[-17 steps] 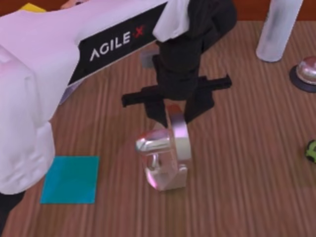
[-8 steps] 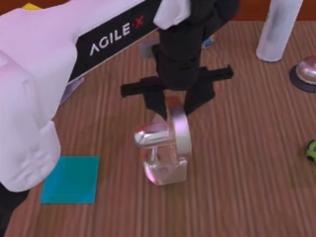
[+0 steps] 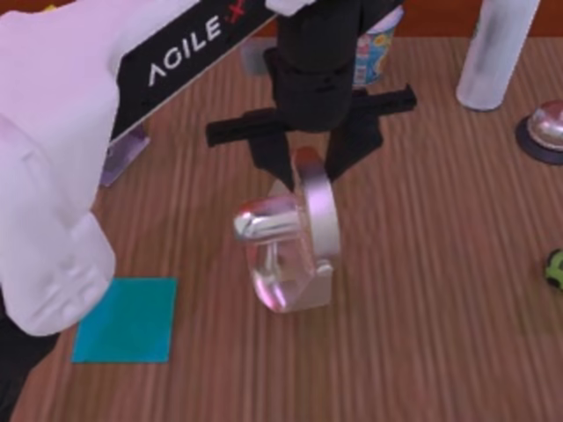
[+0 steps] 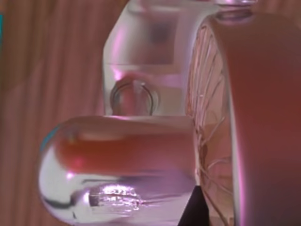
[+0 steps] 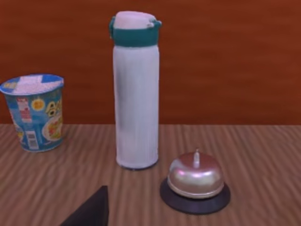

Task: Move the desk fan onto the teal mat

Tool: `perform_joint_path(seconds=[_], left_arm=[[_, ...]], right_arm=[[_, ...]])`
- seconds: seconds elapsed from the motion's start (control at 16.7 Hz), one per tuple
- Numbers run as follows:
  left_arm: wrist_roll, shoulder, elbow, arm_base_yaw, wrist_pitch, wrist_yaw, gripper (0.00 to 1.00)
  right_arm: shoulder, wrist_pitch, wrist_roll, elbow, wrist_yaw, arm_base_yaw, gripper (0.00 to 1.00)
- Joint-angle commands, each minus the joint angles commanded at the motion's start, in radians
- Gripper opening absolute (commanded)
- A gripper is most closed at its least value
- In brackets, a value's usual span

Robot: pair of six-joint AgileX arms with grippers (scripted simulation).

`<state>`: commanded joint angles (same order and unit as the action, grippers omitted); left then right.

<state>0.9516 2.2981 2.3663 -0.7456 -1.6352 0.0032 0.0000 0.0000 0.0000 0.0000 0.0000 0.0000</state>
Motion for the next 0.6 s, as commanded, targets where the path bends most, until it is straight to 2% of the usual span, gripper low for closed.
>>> perform_joint_path(seconds=[0.3, 0.42, 0.6], left_arm=[[-0.061, -0.018, -0.031, 0.003, 0.003, -0.001, 0.00], [-0.153, -0.042, -0.075, 0.017, 0.007, -0.001, 0.00], [-0.363, -0.096, -0.164, 0.049, 0.019, -0.001, 0.00]], right_arm=[[0.000, 0.000, 0.000, 0.000, 0.000, 0.000, 1.00], [0.000, 0.000, 0.000, 0.000, 0.000, 0.000, 1.00], [0.000, 0.000, 0.000, 0.000, 0.000, 0.000, 1.00]])
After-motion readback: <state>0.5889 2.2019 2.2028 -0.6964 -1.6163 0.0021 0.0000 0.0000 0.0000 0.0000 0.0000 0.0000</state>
